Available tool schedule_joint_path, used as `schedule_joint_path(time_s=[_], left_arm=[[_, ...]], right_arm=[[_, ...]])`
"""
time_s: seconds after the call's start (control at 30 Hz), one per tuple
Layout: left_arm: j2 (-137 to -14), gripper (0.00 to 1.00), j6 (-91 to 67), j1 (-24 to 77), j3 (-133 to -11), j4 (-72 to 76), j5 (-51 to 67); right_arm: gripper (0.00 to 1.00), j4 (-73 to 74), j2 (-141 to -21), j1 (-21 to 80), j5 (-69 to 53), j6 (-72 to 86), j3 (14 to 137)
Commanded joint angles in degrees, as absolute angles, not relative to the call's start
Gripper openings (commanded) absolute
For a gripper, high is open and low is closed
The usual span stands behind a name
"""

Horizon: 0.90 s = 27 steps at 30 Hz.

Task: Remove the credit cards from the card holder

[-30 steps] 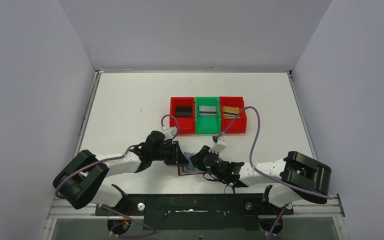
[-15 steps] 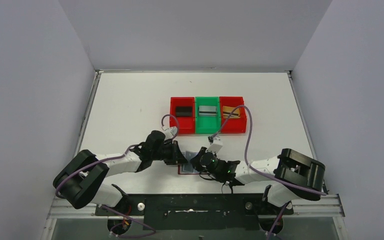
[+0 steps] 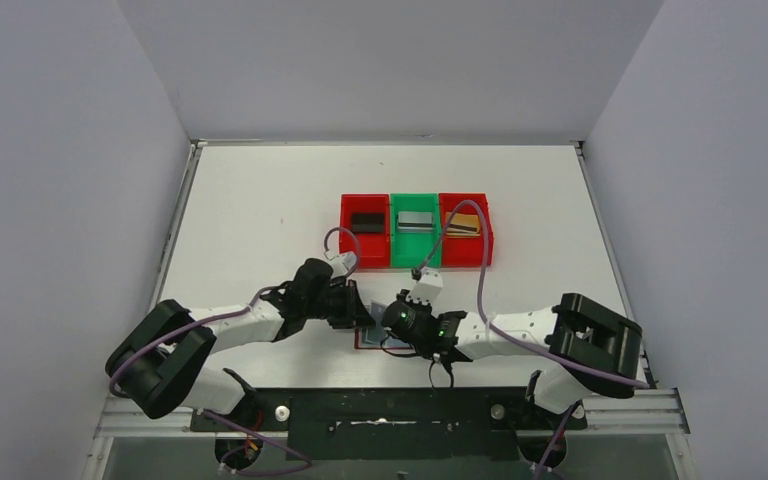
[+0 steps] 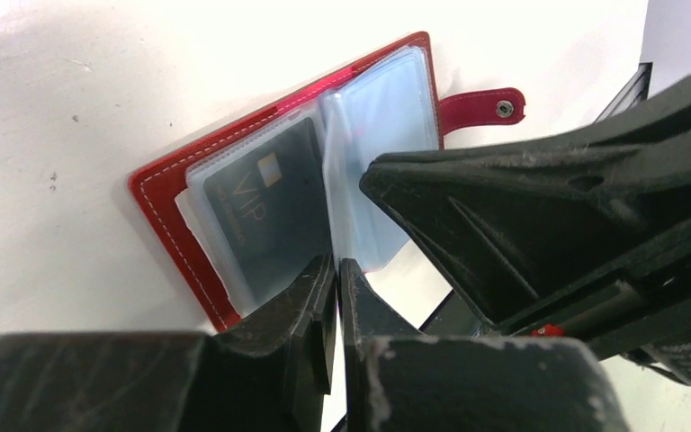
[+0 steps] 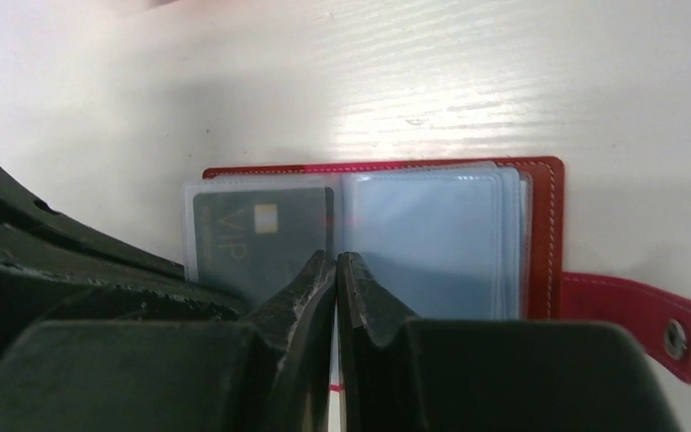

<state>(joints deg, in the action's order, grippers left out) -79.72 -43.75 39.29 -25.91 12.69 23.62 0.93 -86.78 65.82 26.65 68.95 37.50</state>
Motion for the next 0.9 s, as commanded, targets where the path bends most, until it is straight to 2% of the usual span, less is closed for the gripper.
schedule_joint_path(time_s=[0.0, 0.3, 0.4, 0.67, 0.87], left_arm=[[-78.12, 0.09, -42.28, 39.46, -29.8, 12.19, 23.77], [-79.74, 0.24, -42.9, 41.52, -33.65, 12.08, 24.41], [-81.64, 0.25, -42.93, 42.6, -34.98, 12.34, 24.59], [-88.01, 0.27, -45.13, 48.13, -38.47, 16.06, 23.3], [-84.64, 0.29, -45.33, 48.51, -37.88, 14.73, 17.53]], right_arm=[[0.07, 7.07, -81.73, 68.0, 35.69, 70.6, 38.45], [0.18, 5.5, -67.39, 67.99, 39.56, 74.47, 28.23], [0.25, 4.67, -63.22, 67.93, 40.12, 74.78, 25.27], [0.31, 11.82, -55.8, 68.0, 43.24, 79.08, 23.02], [0.39, 12.6, -50.86, 68.03, 42.42, 76.8, 22.18]])
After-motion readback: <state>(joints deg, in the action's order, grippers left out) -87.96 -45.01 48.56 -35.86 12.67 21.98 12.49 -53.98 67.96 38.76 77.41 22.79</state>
